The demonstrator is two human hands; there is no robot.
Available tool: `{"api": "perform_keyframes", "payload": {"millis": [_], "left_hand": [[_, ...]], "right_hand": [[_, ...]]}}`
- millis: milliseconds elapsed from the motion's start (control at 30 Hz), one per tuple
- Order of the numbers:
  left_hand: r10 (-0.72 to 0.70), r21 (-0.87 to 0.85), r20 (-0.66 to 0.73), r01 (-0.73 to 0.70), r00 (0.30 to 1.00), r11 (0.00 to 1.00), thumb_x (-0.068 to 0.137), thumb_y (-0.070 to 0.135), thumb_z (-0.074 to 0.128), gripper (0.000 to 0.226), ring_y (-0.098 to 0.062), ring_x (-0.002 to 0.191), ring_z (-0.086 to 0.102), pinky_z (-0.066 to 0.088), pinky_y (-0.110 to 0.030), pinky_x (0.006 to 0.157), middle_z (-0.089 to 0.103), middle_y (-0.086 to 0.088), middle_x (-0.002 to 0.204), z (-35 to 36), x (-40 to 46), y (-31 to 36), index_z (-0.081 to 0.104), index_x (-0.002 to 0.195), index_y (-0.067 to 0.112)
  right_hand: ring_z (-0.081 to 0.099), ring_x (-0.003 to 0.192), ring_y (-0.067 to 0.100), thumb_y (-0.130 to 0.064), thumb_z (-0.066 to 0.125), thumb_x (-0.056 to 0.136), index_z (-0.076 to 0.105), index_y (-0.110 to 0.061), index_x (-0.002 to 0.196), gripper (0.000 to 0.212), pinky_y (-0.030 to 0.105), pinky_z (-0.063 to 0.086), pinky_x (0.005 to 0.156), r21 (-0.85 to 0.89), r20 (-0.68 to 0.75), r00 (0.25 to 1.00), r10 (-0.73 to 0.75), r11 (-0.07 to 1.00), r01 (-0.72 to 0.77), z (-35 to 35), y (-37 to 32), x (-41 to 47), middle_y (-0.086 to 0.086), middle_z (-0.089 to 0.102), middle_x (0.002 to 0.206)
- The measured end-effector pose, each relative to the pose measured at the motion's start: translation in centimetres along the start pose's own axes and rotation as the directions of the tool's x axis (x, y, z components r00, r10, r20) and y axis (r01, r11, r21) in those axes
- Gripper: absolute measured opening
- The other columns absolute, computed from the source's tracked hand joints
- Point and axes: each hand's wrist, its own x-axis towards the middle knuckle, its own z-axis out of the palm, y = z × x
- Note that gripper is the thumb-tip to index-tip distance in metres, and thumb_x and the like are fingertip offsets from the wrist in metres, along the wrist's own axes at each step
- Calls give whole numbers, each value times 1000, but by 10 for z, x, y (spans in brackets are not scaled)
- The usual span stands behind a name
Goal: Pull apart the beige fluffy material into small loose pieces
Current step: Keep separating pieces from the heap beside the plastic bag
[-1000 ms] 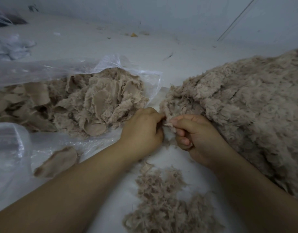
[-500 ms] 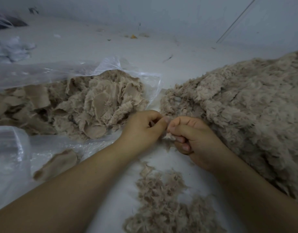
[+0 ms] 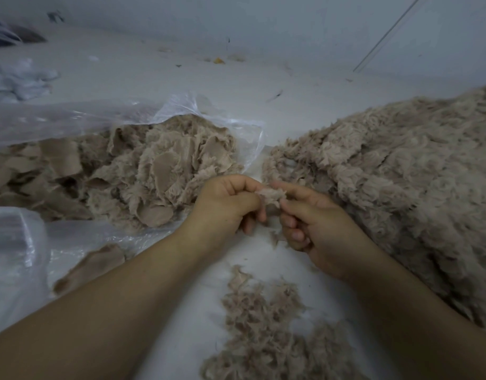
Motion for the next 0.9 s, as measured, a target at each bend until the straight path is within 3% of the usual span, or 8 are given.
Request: {"api": "perform_keyframes", "payload": {"millis": [100,167,267,433,633,733,833,900], "left_hand": [[12,-49,-141,-19,990,999,84,-8,50,43,-11,36,38,29,-16,36,48,-1,43,-3,1,-3,66,57,21],[-11,-86,-192,-5,981,996,81,-1,49,38,-10,35,38,29,-15,36,44,3,42,-4,2,-3,64,55,22],[-39,-99,-102,29,994,995,79,1,49,27,-14,35,42,31,-17,37,51,-5,47,-2,1,-3,65,65,17],[-53,-80,-12,51,999,995,95,1,47,20,-18,34,47,35,-20,36,59,-8,53,1,1,-3,63,85,7],[-53,-87,6,54,999,995,88,1,50,15,-21,35,48,35,-20,37,59,-11,53,-2,1,-4,63,83,8],[-62,-48,66,66,996,997,78,14,58,8,-23,38,48,35,-22,39,59,-12,56,-2,1,-3,63,82,10],[-27,54,104,21,994,998,77,22,78,24,-21,44,53,39,-24,39,60,-7,61,-1,1,-4,64,93,11],[-10,61,99,4,995,998,78,22,77,20,-18,43,54,40,-22,39,62,-6,61,0,1,-3,65,90,12]], "right_hand": [[33,38,5,-7,46,100,62,-10,91,19,15,24,33,10,-25,999,27,1000,-27,1,0,0,-2,42,53],[32,37,5,-6,48,100,56,-12,77,25,15,23,33,33,-74,997,31,999,-29,2,0,1,0,41,54],[32,38,6,-5,48,99,63,-7,89,18,14,23,35,13,-74,997,-4,1000,5,2,-1,1,2,45,55],[28,45,9,-38,65,86,67,-5,89,32,17,21,37,-70,122,987,-102,991,112,-1,-2,-3,16,47,77],[27,38,3,-16,66,78,66,-7,93,18,16,24,36,-3,75,992,-104,995,104,-4,1,-1,-2,43,55],[25,38,4,-10,59,88,67,-8,87,9,16,23,35,21,37,995,-93,996,92,-3,2,0,1,40,57],[25,39,6,-8,60,88,66,-5,86,7,17,23,36,-36,37,996,-83,996,85,-2,2,0,6,40,62],[26,38,5,-4,57,91,65,-3,88,8,16,23,36,-51,38,997,-71,996,73,-2,1,-1,8,43,66]]}}
